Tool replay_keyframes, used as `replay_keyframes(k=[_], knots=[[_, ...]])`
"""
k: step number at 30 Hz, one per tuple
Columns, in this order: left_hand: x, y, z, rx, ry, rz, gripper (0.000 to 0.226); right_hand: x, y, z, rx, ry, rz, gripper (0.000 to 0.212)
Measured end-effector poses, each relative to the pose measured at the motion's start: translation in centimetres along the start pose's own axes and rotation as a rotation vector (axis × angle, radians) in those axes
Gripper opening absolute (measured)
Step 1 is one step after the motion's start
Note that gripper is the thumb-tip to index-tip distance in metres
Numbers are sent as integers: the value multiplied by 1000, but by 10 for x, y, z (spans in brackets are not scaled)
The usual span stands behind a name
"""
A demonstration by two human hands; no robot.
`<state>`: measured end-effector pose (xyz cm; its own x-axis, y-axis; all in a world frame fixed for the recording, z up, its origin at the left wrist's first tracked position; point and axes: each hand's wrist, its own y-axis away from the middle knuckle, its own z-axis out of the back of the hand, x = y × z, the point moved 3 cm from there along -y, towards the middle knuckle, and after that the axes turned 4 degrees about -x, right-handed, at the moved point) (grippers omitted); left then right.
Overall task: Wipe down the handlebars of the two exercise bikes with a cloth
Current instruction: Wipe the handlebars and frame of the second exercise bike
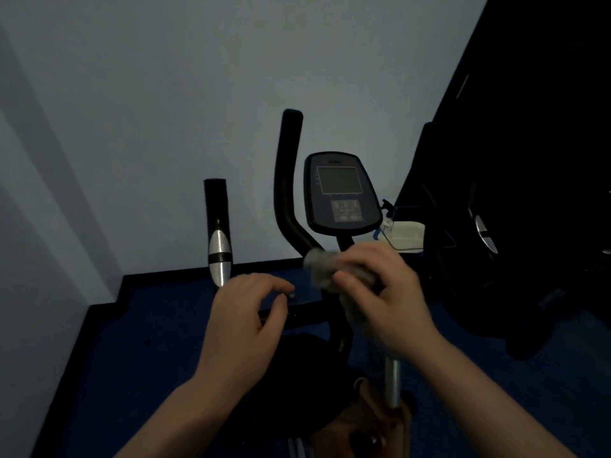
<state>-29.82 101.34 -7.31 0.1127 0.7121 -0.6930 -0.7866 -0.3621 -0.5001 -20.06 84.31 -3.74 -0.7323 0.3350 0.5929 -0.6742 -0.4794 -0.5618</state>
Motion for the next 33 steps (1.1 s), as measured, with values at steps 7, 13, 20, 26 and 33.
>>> replay_keyframes(k=[7, 13, 20, 26, 33], knots=[[35, -14, 25, 29, -204, -138, 19, -6, -10, -26, 625, 369, 465, 24], [45, 0, 17, 45, -203, -145, 17, 4, -11, -46, 577, 289, 396, 34], [47, 3, 12, 47, -220, -129, 20, 1, -24, -51, 656, 436, 434, 28], [50, 6, 11, 53, -217, -127, 21, 8, -7, -56, 541, 283, 264, 27], [54, -4, 22, 27, -106, -170, 19, 5, -29, -56, 803, 401, 216, 37]])
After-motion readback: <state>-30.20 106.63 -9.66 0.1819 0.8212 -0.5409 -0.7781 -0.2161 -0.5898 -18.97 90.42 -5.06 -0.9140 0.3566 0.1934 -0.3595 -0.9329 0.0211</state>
